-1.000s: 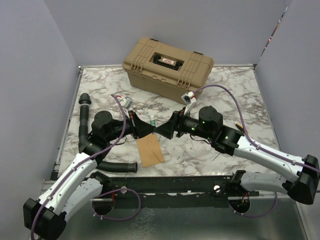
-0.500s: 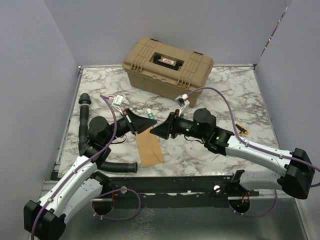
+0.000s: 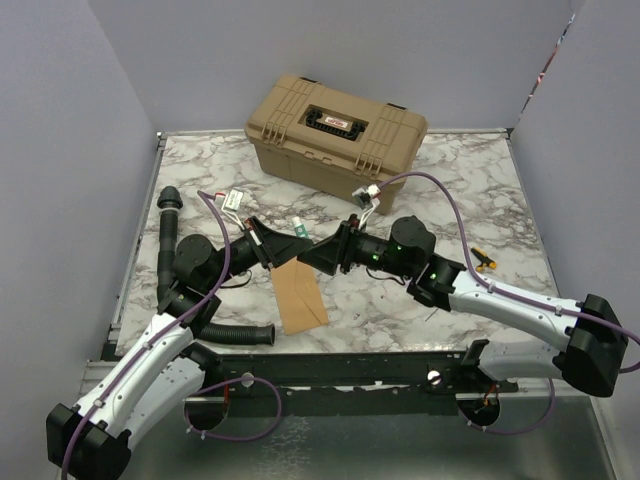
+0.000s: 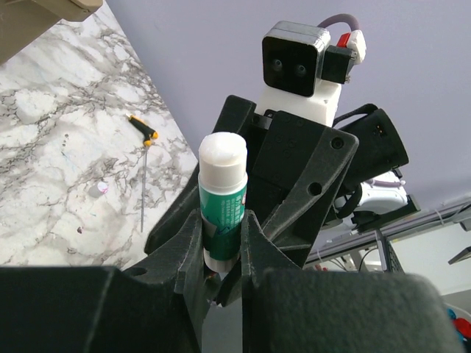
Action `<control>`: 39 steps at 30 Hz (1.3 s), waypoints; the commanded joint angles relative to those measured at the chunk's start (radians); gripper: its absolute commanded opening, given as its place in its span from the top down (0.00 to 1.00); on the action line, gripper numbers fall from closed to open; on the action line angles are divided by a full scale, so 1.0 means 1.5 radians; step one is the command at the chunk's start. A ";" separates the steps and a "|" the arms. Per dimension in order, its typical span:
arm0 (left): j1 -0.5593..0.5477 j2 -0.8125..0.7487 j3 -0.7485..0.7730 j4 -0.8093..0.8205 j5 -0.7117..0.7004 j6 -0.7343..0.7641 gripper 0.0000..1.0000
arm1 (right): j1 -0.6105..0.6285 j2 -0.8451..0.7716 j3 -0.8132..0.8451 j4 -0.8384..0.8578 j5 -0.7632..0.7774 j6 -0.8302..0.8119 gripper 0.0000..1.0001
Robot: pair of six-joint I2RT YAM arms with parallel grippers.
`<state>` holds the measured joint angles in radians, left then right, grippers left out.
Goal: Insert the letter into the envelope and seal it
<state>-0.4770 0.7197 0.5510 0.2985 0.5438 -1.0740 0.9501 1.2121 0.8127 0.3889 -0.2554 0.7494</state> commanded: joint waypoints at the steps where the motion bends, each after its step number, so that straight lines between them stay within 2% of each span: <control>1: 0.001 -0.010 0.001 0.012 -0.004 0.001 1.00 | 0.004 -0.015 -0.009 0.025 0.033 0.003 0.67; 3: 0.001 -0.013 0.002 0.014 0.006 0.005 1.00 | 0.004 -0.012 -0.002 0.018 0.039 0.002 0.83; 6: 0.000 -0.022 0.006 0.014 0.016 0.013 1.00 | 0.004 -0.003 0.014 -0.004 0.027 -0.016 0.99; 8: 0.001 -0.024 0.009 0.006 0.011 0.020 0.99 | 0.004 -0.001 0.017 -0.007 0.017 -0.029 1.00; 9: 0.001 -0.023 0.010 0.000 0.006 0.024 0.89 | 0.004 -0.002 0.017 -0.005 0.014 -0.037 1.00; 10: 0.001 -0.024 0.011 -0.001 0.000 0.025 0.73 | 0.004 -0.003 0.014 -0.002 0.011 -0.041 1.00; 11: 0.002 -0.026 0.010 -0.001 -0.010 0.027 0.65 | 0.004 -0.005 0.009 0.008 0.006 -0.043 1.00; 14: 0.001 -0.038 0.006 0.010 -0.043 0.034 0.57 | 0.004 -0.012 -0.003 0.048 -0.019 -0.042 1.00; 25: 0.001 -0.023 -0.005 0.100 -0.041 0.014 0.53 | 0.004 0.000 0.016 0.092 -0.091 0.021 1.00; 29: 0.001 -0.017 -0.012 0.110 -0.046 0.024 0.58 | 0.004 -0.004 0.006 0.124 -0.107 0.042 1.00; 31: 0.001 -0.013 -0.017 0.117 -0.042 0.023 0.74 | 0.004 -0.004 0.003 0.132 -0.107 0.047 1.00; 33: 0.001 -0.013 -0.021 0.119 -0.044 0.022 0.94 | 0.004 0.000 0.008 0.122 -0.104 0.042 1.00; 34: 0.000 -0.014 -0.024 0.119 -0.048 0.020 1.00 | 0.004 0.003 0.016 0.103 -0.100 0.031 1.00; 37: 0.001 -0.013 -0.031 0.119 -0.073 0.008 1.00 | 0.004 0.026 0.069 -0.023 -0.077 -0.086 1.00; 39: 0.001 -0.007 -0.035 0.111 -0.100 -0.004 1.00 | 0.004 0.051 0.112 -0.122 -0.021 -0.193 1.00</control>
<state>-0.4778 0.6949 0.5217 0.4686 0.4732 -1.0676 0.9501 1.2335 0.8570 0.4370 -0.3653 0.7151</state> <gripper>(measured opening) 0.156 0.150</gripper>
